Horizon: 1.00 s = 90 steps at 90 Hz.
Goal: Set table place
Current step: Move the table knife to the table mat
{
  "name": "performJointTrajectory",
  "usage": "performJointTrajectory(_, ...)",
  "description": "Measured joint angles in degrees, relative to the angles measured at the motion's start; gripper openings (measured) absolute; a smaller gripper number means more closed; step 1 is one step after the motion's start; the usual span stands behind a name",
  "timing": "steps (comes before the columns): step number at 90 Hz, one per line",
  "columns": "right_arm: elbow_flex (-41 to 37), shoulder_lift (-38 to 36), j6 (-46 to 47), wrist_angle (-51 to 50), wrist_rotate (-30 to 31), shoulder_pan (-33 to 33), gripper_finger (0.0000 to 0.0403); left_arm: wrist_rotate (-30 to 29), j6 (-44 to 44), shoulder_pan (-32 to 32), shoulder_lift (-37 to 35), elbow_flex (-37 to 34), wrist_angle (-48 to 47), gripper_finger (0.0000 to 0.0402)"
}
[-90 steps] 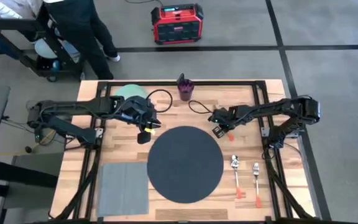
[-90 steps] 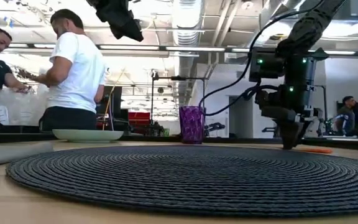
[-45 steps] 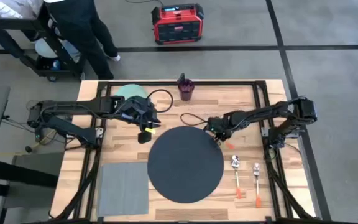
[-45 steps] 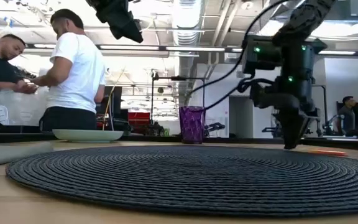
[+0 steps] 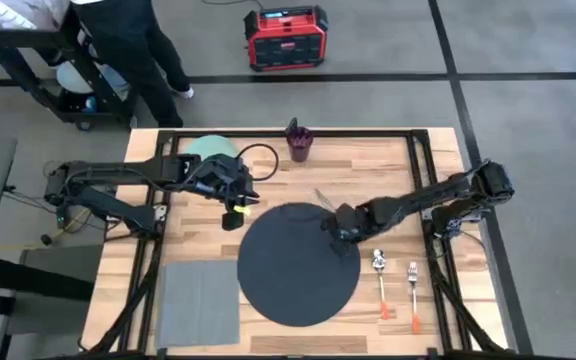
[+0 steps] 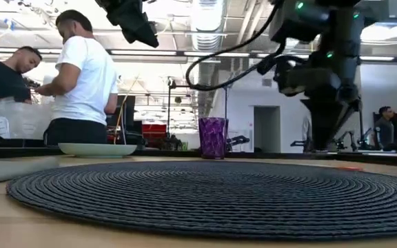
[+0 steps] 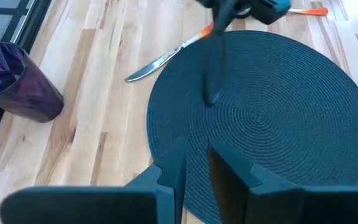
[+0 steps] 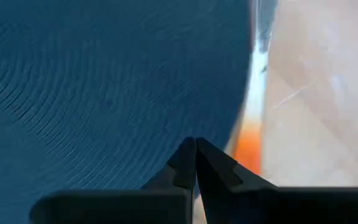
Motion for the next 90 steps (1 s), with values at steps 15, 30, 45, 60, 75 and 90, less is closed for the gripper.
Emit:
performJointTrajectory(15, -0.02, 0.72, -4.2, -3.25, -0.05, -2.62, 0.0018, 0.0, -0.14, 0.0, 0.0, 0.0, -0.02, 0.0047)
performJointTrajectory(30, 0.02, 0.66, -7.41, -1.37, -3.21, -6.93, 0.0072, 0.46, -0.6, -0.13, 0.8, -1.58, 2.04, 0.0047)
performJointTrajectory(45, 0.04, 1.07, -9.2, -2.33, -3.3, -10.2, 0.0126, 7.94, -1.41, -1.36, 1.34, -9.83, 16.15, 0.0047)
performJointTrajectory(60, 0.04, 1.03, -10.59, -5.17, -2.76, -12.32, 0.0153, 10.78, -6.97, -4.31, 1.9, -16.88, 31.86, 0.0047)
performJointTrajectory(75, 0.04, 1.03, -12.58, -5.59, -2.55, -12.98, 0.0156, 9.83, -12.96, -7.59, 3.64, -23.87, 45.12, 0.0047)
performJointTrajectory(90, 0.04, 1.03, -12.75, -5.24, -2.71, -12.98, 0.0156, 9.72, -16.38, -11.98, 10.81, -26.25, 50.92, 0.0047)
